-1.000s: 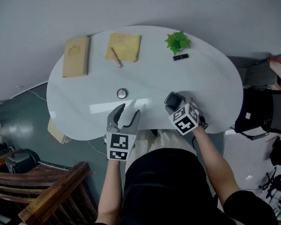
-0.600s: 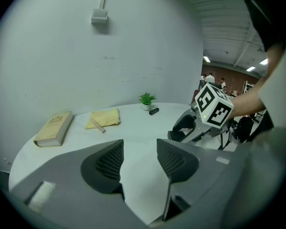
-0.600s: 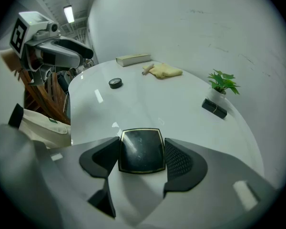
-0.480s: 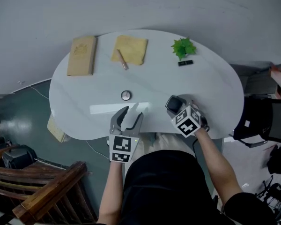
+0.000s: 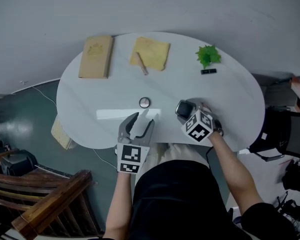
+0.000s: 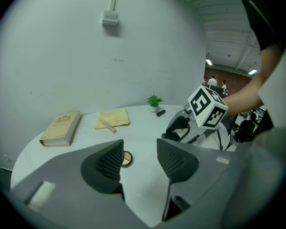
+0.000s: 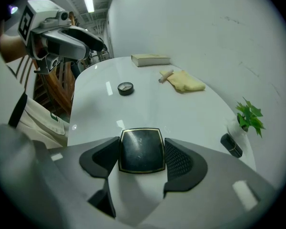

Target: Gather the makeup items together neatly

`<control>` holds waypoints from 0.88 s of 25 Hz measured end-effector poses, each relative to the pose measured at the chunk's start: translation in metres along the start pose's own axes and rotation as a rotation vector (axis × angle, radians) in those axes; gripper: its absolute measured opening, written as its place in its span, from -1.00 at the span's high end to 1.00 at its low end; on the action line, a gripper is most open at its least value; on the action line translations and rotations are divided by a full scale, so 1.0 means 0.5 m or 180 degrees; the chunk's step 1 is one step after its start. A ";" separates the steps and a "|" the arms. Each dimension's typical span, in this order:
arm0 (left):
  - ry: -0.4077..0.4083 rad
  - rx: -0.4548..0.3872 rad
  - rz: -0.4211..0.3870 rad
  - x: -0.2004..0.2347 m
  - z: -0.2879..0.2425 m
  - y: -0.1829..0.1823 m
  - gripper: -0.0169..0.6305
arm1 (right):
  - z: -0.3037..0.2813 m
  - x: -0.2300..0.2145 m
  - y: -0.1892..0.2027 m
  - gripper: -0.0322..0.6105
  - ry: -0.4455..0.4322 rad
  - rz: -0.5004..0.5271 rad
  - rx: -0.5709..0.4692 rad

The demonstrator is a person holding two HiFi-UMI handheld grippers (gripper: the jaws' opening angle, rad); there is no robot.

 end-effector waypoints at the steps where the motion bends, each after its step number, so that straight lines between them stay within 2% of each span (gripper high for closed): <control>1: 0.0002 -0.0003 0.0001 0.006 0.003 0.000 0.27 | -0.004 0.003 -0.009 -0.05 -0.0031 0.0064 0.0006; 9: 0.0046 -0.0023 0.0017 0.042 0.018 0.000 0.27 | -0.041 0.021 -0.075 -0.05 -0.0216 0.0520 0.0048; 14: 0.0072 -0.0028 0.0035 0.059 0.024 0.003 0.27 | -0.065 0.041 -0.092 -0.05 -0.0387 0.0864 0.0182; 22: 0.0109 -0.0012 0.0030 0.080 0.024 0.007 0.27 | -0.088 0.043 -0.121 -0.05 -0.0570 0.0989 0.0222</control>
Point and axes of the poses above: the fingertips, and each gripper's own axes: z backward along the fingers, x to its left, y out of its underside, the point moved 1 cm from there along z, backward along the fingers, and after that the axes turned 4 degrees about -x, right-handed, at the moved point
